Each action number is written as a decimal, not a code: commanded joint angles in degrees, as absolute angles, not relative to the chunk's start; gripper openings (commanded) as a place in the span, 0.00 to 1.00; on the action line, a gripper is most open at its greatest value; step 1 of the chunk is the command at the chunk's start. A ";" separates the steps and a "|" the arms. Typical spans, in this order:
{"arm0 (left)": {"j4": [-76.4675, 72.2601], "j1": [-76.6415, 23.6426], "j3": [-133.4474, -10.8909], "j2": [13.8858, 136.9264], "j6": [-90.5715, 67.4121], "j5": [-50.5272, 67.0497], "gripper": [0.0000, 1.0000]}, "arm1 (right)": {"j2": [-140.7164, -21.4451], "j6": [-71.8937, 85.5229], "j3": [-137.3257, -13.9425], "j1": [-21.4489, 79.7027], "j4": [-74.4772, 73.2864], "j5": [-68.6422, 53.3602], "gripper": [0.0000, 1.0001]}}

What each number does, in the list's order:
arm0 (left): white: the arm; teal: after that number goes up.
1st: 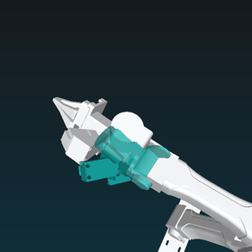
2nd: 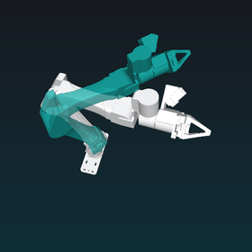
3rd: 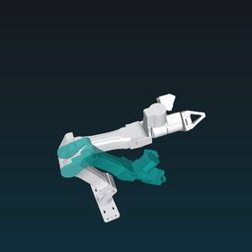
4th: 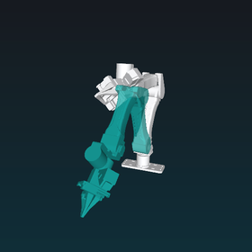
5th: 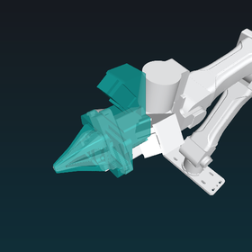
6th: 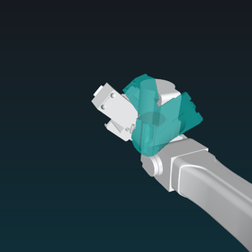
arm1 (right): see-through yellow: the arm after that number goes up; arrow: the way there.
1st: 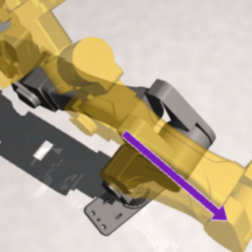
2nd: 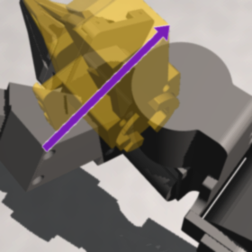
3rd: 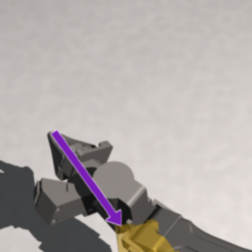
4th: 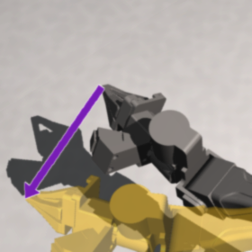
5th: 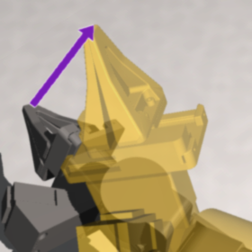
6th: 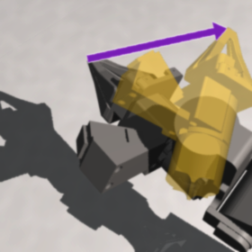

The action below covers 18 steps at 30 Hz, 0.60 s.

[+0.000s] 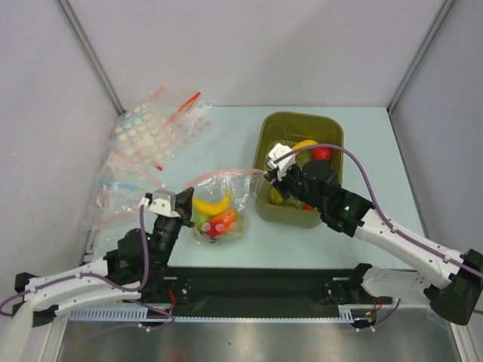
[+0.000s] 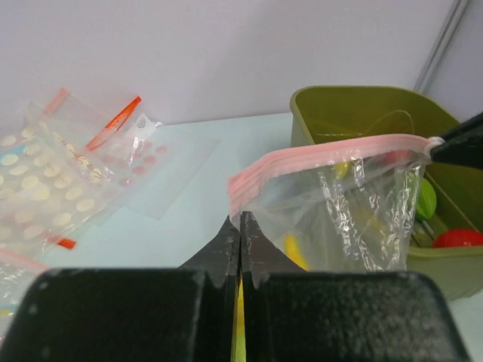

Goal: Place the food in the zip-top bag and seal the zipper
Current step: Place the zipper food storage bag at the center of the board.

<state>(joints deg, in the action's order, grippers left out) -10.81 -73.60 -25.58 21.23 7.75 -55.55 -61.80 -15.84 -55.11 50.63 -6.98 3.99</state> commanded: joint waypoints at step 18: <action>-13.87 -44.21 -34.91 46.24 -17.23 -23.47 0.06 | -54.67 -2.73 -46.14 50.10 4.66 13.52 0.20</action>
